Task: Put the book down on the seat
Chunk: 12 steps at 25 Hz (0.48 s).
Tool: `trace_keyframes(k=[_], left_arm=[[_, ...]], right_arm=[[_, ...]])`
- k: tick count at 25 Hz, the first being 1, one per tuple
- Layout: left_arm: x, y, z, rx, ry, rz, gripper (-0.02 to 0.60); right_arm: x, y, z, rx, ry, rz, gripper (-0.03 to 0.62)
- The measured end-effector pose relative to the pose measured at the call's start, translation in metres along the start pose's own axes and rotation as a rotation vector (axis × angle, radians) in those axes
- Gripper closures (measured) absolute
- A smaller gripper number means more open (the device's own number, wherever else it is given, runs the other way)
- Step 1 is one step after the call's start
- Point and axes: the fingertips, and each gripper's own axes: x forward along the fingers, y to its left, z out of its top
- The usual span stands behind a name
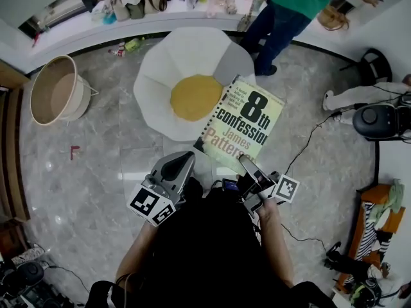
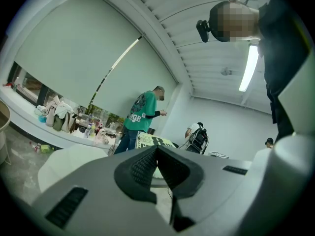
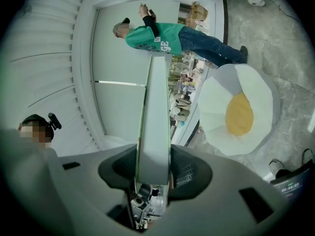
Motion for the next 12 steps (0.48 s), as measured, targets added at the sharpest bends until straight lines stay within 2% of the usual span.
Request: trace_keyframes(k=[5,12], left_arm=[[0.006,-0.007,-0.011,0.042,0.002,-0.041,0.569],[0.012,0.006,-0.013,0.031,0.023,-0.051,0.569]], right_arm=[[-0.013,-0.012,-0.003,0.005,-0.041,0.009,0.413],[-0.01,-0.012,-0.002,0.008,-0.057,-0.002,0.413]])
